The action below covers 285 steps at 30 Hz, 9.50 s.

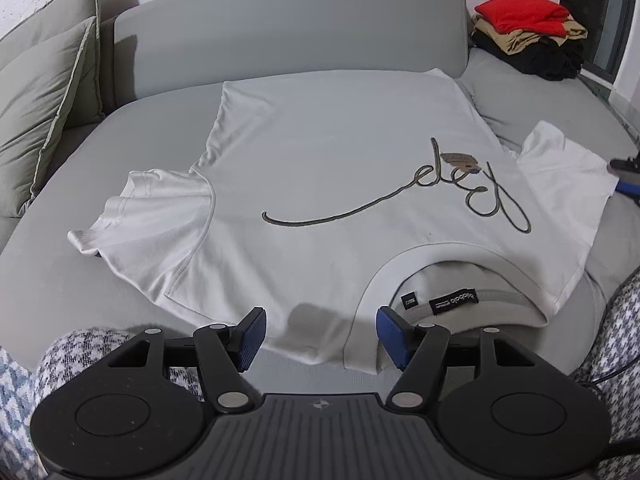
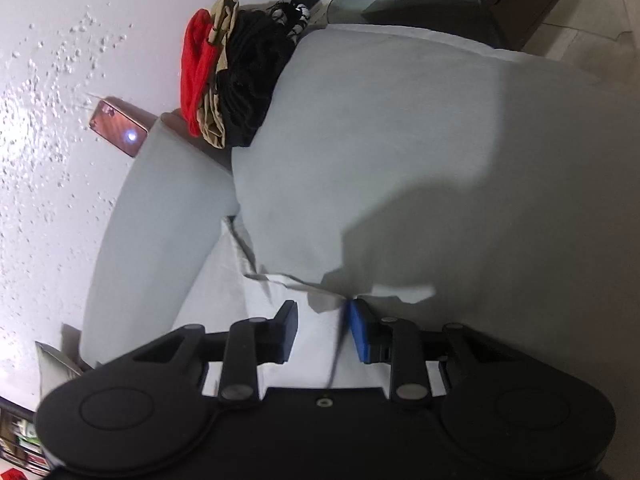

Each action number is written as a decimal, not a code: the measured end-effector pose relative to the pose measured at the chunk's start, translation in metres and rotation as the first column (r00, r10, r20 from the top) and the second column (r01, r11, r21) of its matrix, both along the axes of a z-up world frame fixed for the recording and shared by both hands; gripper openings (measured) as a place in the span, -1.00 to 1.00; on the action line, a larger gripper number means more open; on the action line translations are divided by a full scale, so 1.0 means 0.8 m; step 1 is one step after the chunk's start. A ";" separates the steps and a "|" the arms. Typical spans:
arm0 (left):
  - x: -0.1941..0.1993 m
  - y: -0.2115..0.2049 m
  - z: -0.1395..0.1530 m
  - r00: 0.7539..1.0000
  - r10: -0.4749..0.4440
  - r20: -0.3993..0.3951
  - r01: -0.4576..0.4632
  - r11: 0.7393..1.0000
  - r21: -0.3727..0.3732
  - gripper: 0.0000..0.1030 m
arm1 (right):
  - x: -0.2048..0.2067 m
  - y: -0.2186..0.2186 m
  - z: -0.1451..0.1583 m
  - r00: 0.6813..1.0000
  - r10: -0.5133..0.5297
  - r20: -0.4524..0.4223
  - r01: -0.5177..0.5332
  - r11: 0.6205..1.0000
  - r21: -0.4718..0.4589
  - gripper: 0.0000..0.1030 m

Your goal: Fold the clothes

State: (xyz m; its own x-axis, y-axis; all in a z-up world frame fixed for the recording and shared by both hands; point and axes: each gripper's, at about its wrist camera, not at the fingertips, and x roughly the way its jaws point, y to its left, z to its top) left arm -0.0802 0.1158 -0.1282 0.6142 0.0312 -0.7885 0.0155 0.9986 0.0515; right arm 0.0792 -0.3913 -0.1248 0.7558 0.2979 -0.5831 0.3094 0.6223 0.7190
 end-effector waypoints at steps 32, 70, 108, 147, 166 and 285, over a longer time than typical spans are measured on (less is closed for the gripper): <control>0.003 0.017 -0.010 0.999 0.043 0.004 -0.043 0.999 0.003 0.30 | -0.021 0.242 0.045 0.833 0.544 -0.101 -0.478 0.616 -0.626 -0.74; -0.025 0.147 0.038 0.944 0.273 0.183 -0.252 0.959 -0.134 0.27 | -0.114 0.268 0.067 0.799 0.588 -0.122 -0.591 0.734 -0.334 0.21; 0.073 0.076 0.068 0.953 0.005 0.302 -0.041 0.992 0.115 -1.00 | -0.068 0.240 0.003 0.914 0.384 -0.133 -0.381 0.923 0.052 0.12; 0.057 0.109 0.024 0.991 0.137 -0.013 -0.131 0.968 0.212 -0.59 | -0.048 0.196 0.029 0.895 0.378 -0.237 -0.446 0.784 -0.431 -0.72; 0.012 0.003 0.004 0.995 -0.100 0.031 0.096 0.988 0.117 -0.37 | -0.124 0.266 0.063 0.772 0.603 -0.200 -0.628 0.675 -0.388 -0.60; 0.083 0.008 0.013 0.998 -0.050 0.040 0.044 0.991 0.125 -0.24 | -0.046 0.230 0.090 0.845 0.471 -0.253 -0.534 0.766 -0.357 -0.40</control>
